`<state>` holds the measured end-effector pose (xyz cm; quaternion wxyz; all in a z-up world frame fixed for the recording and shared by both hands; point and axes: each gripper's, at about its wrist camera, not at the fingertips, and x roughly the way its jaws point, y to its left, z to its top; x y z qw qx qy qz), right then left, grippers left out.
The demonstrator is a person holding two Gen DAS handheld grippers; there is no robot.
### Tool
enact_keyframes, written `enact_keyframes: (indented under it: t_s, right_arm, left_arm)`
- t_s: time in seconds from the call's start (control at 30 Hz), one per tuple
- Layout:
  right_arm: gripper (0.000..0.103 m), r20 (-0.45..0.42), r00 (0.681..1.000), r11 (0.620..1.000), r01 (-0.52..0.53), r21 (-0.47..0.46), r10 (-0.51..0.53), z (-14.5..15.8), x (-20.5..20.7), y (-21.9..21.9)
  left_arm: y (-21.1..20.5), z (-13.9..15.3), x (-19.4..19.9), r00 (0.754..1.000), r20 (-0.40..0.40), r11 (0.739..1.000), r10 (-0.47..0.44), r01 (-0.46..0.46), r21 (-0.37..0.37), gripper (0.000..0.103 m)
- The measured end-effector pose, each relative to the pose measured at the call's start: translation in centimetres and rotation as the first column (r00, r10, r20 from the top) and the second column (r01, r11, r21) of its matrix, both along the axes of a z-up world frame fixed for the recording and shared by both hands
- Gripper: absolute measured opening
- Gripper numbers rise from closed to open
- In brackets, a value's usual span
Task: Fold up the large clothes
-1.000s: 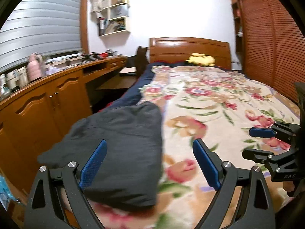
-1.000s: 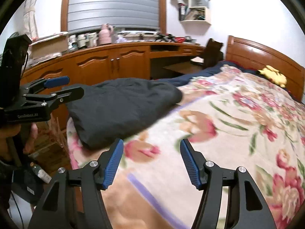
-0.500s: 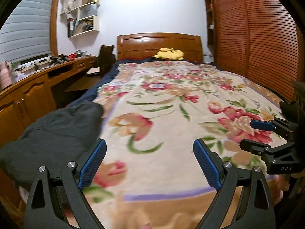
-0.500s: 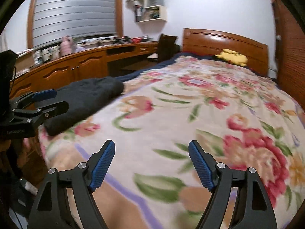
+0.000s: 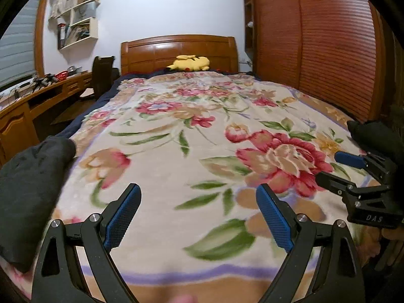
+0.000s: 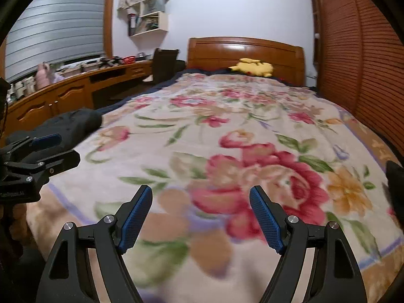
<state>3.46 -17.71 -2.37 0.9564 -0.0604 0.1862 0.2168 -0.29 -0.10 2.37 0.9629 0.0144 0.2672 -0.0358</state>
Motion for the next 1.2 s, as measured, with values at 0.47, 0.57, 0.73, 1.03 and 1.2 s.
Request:
enact_keyframes:
  t_s: [0.47,0.57,0.73,1.03,1.2]
  right_arm:
    - [0.081,0.046,0.995,0.995,0.09,0.054,-0.092,1.0,-2.4,-3.7]
    - [0.081,0.07,0.993,0.993,0.093,0.068,-0.098,1.6,-4.0,-4.0]
    - [0.081,0.117,0.987,0.989,0.1,0.108,-0.112,2.4,-6.6,-4.5]
    - [0.081,0.184,0.973,0.985,0.119,0.123,-0.14,2.1,-9.1,-5.2]
    - [0.081,0.175,0.975,0.986,0.115,0.122,-0.135,1.5,-7.6,-5.0]
  left_arm:
    - [-4.4,0.8,0.8,0.996,0.078,0.998,-0.032,0.036,-0.046,0.093]
    - [-4.3,1.1,0.2,0.993,0.113,0.998,-0.026,0.032,-0.055,0.093]
    - [-4.0,1.1,-0.4,0.99,0.143,0.999,-0.01,0.016,-0.042,0.093]
    - [-3.1,0.6,-0.9,0.989,0.146,0.999,-0.001,0.008,-0.043,0.093]
    - [-2.8,0.5,-0.9,0.989,0.146,0.999,0.002,0.005,-0.043,0.093]
